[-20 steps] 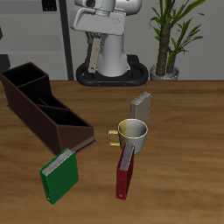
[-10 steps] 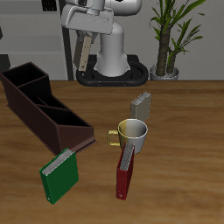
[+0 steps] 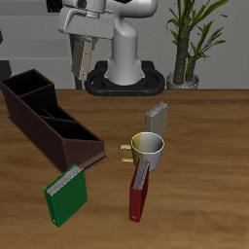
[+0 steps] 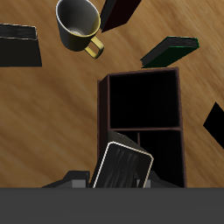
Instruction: Place the left yellow book into the right desk caddy's front compartment
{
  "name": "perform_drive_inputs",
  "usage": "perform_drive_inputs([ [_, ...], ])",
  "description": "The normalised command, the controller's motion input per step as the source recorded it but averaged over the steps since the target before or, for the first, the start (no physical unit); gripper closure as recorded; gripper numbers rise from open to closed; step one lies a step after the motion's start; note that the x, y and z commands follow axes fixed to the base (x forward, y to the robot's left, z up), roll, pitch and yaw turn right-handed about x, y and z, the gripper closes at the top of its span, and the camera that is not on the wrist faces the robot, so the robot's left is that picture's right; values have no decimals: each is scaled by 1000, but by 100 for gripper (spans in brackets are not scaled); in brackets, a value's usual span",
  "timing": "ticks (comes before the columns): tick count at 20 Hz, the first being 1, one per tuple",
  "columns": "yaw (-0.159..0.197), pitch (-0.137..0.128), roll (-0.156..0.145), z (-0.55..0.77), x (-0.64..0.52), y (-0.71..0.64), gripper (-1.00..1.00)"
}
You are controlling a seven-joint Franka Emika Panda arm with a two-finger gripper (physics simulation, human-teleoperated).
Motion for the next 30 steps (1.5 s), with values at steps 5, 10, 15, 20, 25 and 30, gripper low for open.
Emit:
perform_drive_inputs([
  [5, 68, -12, -16, -65, -27, -161, 100],
  [10, 38, -5, -40, -28, -52, -153, 100],
  [15, 28, -2, -25, -37, 4, -138, 100],
  [20, 1, -3, -10, -40, 13, -39, 100],
  [25, 24, 13, 8, -122, 85, -40, 100],
  [30, 2, -7, 0, -43, 106, -54, 100],
])
